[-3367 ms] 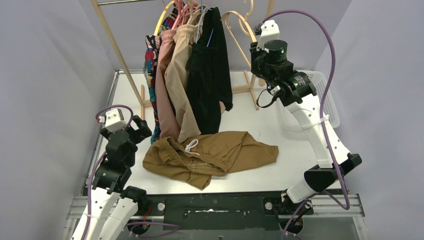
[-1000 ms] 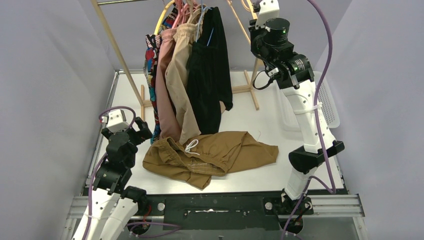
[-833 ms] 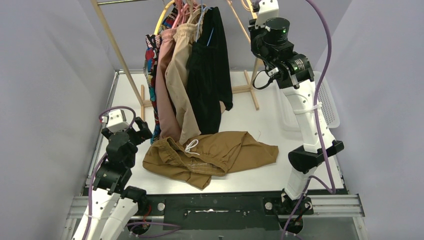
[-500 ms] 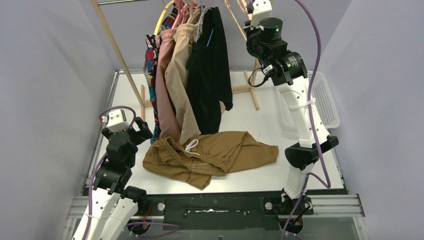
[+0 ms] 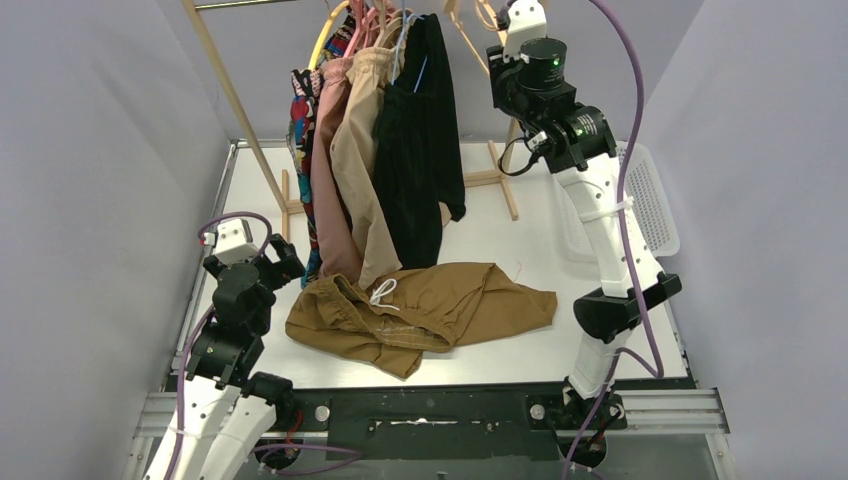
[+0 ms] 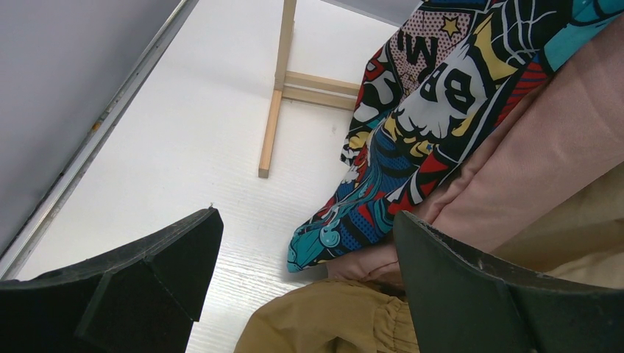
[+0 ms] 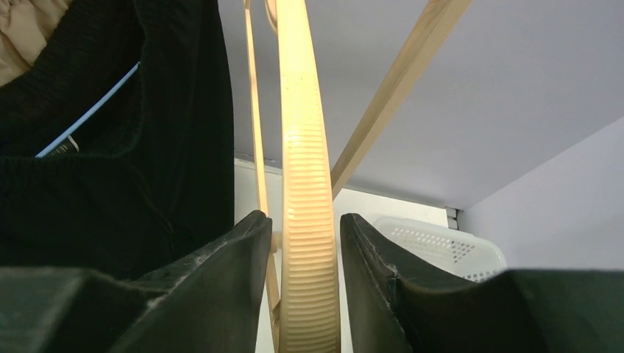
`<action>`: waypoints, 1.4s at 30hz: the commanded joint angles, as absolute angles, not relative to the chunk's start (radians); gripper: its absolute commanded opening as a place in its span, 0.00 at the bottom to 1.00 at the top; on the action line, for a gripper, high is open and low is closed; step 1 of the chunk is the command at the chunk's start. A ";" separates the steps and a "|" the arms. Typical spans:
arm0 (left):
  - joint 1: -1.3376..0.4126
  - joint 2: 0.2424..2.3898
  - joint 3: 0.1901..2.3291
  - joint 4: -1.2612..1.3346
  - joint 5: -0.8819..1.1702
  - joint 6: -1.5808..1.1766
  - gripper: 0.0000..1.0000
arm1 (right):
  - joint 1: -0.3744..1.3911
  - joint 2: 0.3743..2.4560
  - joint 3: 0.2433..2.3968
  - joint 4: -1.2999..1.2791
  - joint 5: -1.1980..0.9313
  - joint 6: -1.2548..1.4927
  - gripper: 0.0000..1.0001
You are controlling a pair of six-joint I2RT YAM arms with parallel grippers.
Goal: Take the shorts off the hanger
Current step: Place the hanger on the clothes rod, then pick up the shorts at the center of the board.
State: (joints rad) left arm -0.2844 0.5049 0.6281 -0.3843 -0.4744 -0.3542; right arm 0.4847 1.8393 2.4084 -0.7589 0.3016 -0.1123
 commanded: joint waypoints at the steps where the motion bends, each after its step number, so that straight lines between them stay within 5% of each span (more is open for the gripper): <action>1: -0.277 0.503 0.635 -0.328 -0.469 -0.335 0.88 | 0.481 1.731 2.340 -0.680 0.310 -0.092 0.49; 10: -0.274 0.499 0.637 -0.333 -0.471 -0.336 0.88 | 0.482 1.565 2.109 -0.617 0.297 -0.051 0.78; 17: -0.272 0.509 0.637 -0.330 -0.464 -0.336 0.88 | 0.482 1.262 1.658 -0.390 0.298 0.017 0.92; 32: -0.265 0.515 0.634 -0.322 -0.489 -0.332 0.87 | 0.482 0.902 1.138 -0.276 0.294 0.132 0.99; 42: -0.262 0.508 0.630 -0.316 -0.500 -0.331 0.87 | 0.484 0.751 0.782 -0.062 -0.270 0.187 0.98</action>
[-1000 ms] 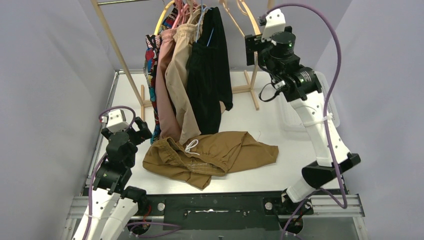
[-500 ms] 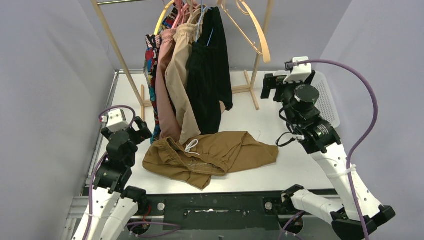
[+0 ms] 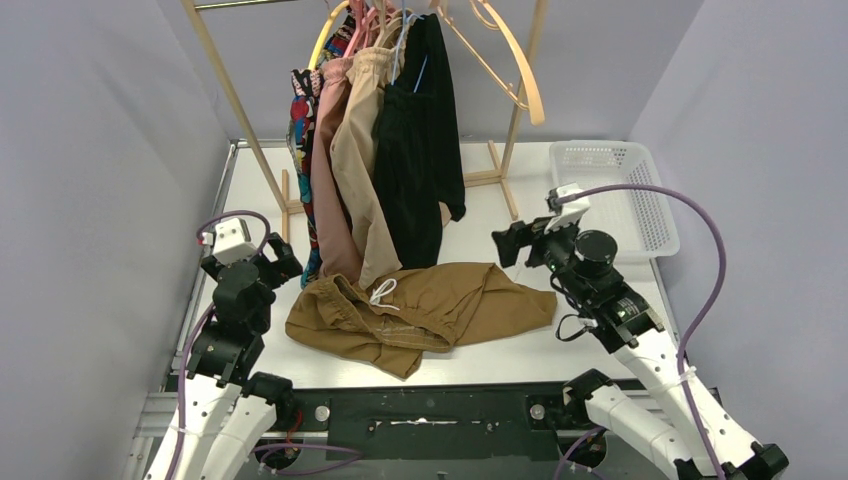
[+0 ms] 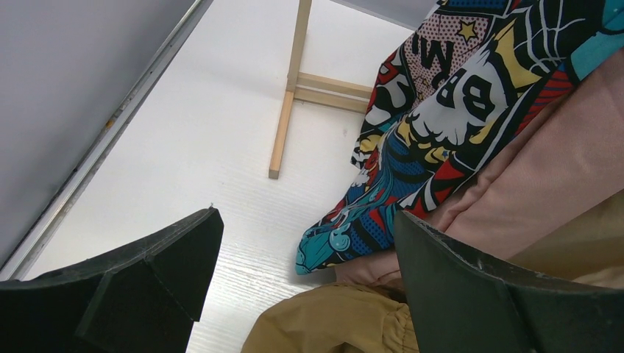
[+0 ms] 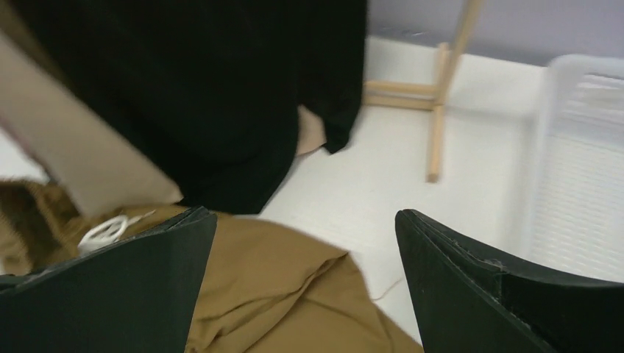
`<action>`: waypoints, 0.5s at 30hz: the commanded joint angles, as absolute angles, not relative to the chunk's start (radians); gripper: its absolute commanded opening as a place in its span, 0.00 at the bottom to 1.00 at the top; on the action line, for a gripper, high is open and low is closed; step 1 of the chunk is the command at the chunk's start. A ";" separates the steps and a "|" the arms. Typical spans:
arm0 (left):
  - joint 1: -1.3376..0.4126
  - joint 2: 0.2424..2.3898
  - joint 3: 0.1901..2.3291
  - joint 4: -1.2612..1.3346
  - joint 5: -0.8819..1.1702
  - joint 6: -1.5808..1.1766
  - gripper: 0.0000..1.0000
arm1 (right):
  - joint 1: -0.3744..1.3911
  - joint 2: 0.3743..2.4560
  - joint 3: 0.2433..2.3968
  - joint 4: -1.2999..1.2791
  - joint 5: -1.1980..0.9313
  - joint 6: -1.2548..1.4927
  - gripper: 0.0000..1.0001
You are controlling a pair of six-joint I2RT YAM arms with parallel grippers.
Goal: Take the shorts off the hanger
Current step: Pick up the shorts at the center of the board.
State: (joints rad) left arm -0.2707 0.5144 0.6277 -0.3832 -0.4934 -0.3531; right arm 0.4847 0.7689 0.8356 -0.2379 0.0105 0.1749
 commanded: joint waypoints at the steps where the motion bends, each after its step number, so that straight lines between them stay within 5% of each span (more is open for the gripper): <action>1: -0.262 0.508 0.629 -0.315 -0.500 -0.331 0.87 | 0.485 0.759 0.775 -0.052 -0.364 0.169 0.98; 5: -0.261 0.509 0.629 -0.317 -0.505 -0.331 0.87 | 0.542 0.794 0.692 0.094 -0.644 0.145 0.98; 15: -0.257 0.508 0.629 -0.314 -0.493 -0.330 0.87 | 0.862 0.943 0.529 0.267 -0.470 -0.265 0.98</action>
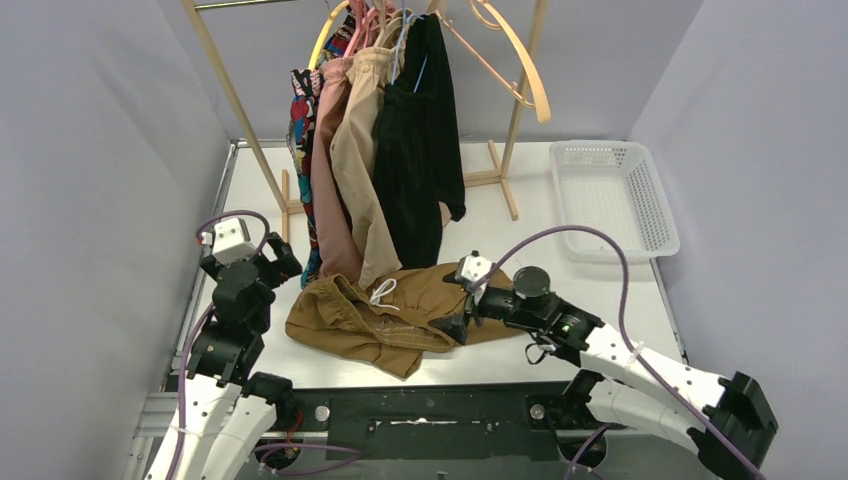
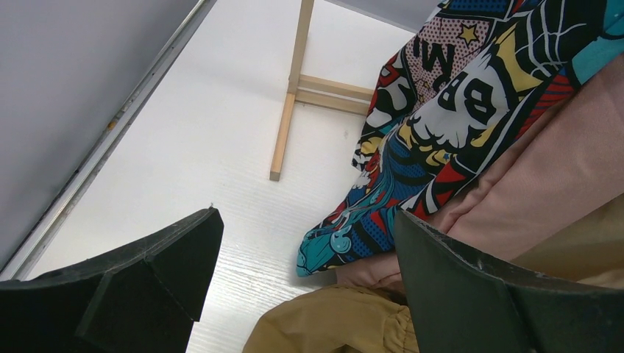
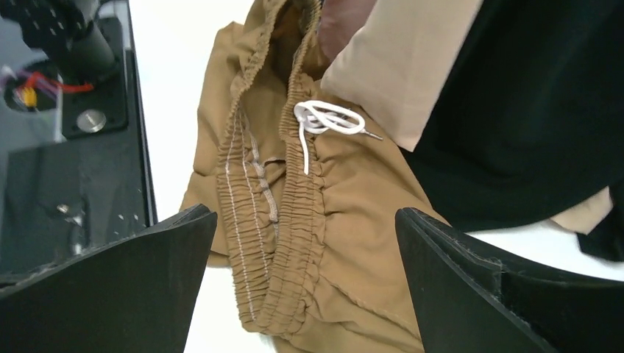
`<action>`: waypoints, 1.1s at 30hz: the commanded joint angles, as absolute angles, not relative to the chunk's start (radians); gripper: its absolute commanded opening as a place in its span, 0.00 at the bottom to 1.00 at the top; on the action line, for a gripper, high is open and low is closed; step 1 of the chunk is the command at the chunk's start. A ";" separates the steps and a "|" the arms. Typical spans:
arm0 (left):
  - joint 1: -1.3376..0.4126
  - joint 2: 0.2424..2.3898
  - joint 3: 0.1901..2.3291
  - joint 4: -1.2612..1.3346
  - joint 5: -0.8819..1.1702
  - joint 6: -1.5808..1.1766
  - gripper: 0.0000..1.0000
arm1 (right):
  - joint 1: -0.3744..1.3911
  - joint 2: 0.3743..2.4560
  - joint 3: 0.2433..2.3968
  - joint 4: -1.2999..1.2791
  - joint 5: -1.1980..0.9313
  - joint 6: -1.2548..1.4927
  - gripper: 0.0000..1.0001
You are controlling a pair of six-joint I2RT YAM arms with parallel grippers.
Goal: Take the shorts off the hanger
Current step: Pick up the shorts at the center of the board.
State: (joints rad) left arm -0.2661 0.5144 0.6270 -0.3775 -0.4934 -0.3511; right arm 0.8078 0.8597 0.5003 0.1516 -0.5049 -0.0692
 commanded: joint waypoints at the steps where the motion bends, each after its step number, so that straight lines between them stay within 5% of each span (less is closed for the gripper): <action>1: -0.258 0.507 0.629 -0.315 -0.494 -0.330 0.87 | 0.879 0.980 0.550 0.234 -0.454 -0.289 0.98; 7: -0.252 0.509 0.627 -0.312 -0.491 -0.330 0.87 | 0.974 1.219 0.667 0.137 -0.394 -0.333 0.98; 17: -0.247 0.486 0.621 -0.310 -0.498 -0.327 0.87 | 1.157 1.515 0.777 0.366 -0.084 -0.331 0.98; 33: -0.245 0.478 0.615 -0.301 -0.496 -0.316 0.87 | 1.247 1.611 0.835 0.521 -0.133 -0.342 0.98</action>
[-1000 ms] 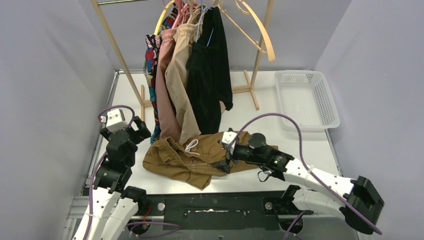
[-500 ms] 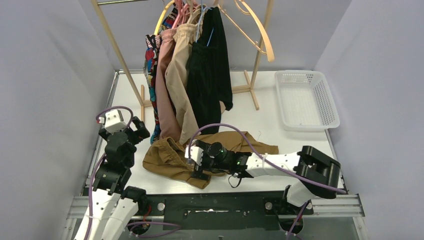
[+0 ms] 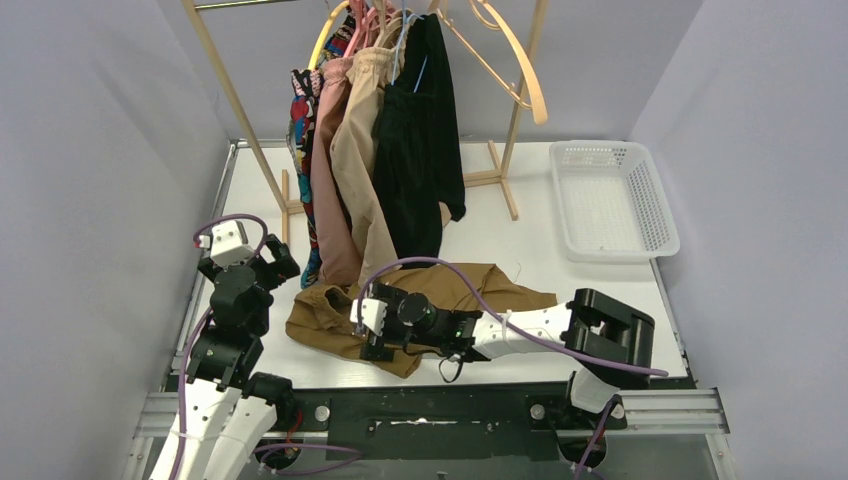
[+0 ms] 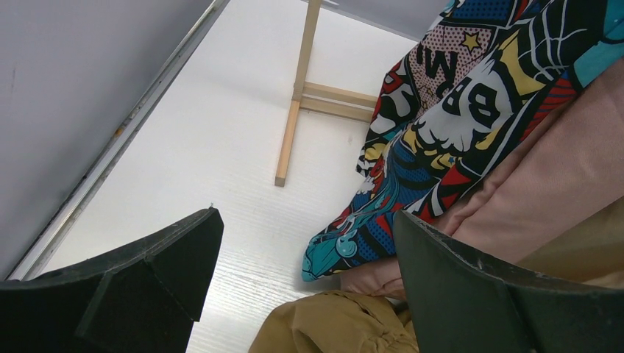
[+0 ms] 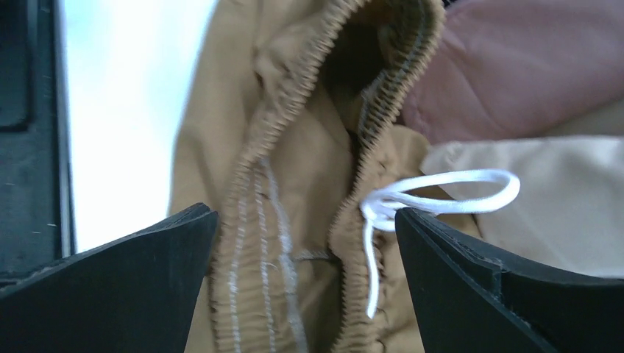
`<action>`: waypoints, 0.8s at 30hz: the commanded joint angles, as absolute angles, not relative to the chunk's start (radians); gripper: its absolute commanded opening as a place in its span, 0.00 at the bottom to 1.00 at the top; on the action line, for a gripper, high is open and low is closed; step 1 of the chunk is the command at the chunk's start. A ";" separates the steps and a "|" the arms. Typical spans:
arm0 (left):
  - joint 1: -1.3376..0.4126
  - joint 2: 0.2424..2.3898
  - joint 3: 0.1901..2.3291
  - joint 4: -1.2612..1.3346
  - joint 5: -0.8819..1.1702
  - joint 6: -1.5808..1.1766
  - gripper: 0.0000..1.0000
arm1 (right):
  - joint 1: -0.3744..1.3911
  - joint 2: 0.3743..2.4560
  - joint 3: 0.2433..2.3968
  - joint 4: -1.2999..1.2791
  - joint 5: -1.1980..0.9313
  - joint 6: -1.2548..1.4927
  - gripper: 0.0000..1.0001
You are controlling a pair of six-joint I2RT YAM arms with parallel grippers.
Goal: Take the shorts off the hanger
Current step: Pick up the shorts at the center of the board.
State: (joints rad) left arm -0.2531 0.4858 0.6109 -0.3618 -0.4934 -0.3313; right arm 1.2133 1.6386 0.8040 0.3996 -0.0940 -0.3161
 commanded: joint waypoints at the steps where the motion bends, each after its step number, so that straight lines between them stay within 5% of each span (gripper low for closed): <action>1: -0.245 0.478 0.616 -0.302 -0.496 -0.316 0.87 | 1.249 1.613 0.842 0.521 -0.133 -0.340 0.98; 11: -0.245 0.482 0.616 -0.305 -0.494 -0.318 0.87 | 1.228 1.703 0.850 0.464 0.014 -0.326 0.98; 24: -0.244 0.485 0.614 -0.301 -0.486 -0.318 0.87 | 1.050 1.735 0.773 0.398 -0.230 -0.122 0.98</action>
